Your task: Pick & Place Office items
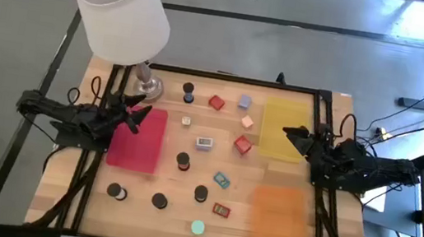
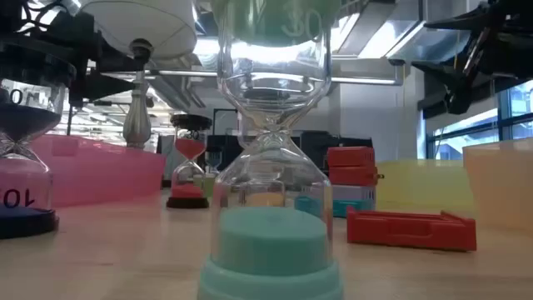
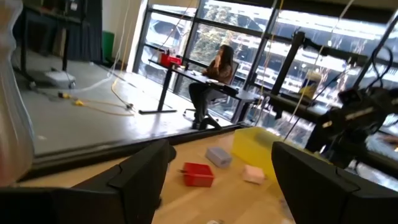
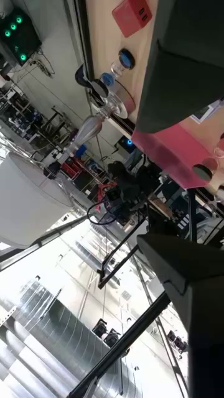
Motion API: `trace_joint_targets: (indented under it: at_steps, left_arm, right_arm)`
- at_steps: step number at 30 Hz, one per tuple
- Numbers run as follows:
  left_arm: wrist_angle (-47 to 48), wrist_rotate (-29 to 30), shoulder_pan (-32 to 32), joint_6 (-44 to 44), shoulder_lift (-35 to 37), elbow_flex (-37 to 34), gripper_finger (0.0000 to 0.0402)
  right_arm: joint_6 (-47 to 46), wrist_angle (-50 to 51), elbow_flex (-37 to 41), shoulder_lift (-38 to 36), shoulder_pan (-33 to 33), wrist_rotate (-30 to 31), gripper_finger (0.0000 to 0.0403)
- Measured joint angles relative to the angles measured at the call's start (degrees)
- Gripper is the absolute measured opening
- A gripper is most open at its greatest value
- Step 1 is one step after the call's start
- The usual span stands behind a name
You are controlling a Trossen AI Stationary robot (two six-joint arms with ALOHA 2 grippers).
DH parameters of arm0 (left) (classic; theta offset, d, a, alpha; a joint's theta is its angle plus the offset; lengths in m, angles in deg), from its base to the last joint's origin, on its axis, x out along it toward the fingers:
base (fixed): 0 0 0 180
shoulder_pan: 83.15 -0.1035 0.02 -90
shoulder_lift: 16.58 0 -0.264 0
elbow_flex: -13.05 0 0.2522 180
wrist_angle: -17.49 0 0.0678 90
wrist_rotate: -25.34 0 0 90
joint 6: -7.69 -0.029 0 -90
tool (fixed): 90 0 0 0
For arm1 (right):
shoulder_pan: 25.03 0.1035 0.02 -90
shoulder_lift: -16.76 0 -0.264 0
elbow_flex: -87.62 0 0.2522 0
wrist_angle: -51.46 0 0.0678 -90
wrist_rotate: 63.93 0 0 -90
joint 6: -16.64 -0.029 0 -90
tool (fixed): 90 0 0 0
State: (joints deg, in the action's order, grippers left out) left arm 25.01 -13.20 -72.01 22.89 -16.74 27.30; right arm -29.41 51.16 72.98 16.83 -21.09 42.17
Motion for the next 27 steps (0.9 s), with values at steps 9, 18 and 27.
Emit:
trace_joint_targets:
  at_steps: [9,18,27]
  left_arm:
    - [0.0,0.0,0.0,5.6,0.0,0.0,0.0281]
    - [-0.3,0.7,0.0,5.3,0.0,0.0,0.0281]
    - [-10.3,-0.2,0.0,7.1,-1.5,0.2,0.0281]
  right_arm:
    - [0.0,0.0,0.0,0.0,0.0,0.0,0.0281]
    - [-0.4,0.0,0.0,0.0,0.0,0.0,0.0281]
    - [-2.6,0.0,0.0,0.0,0.0,7.3,0.0282]
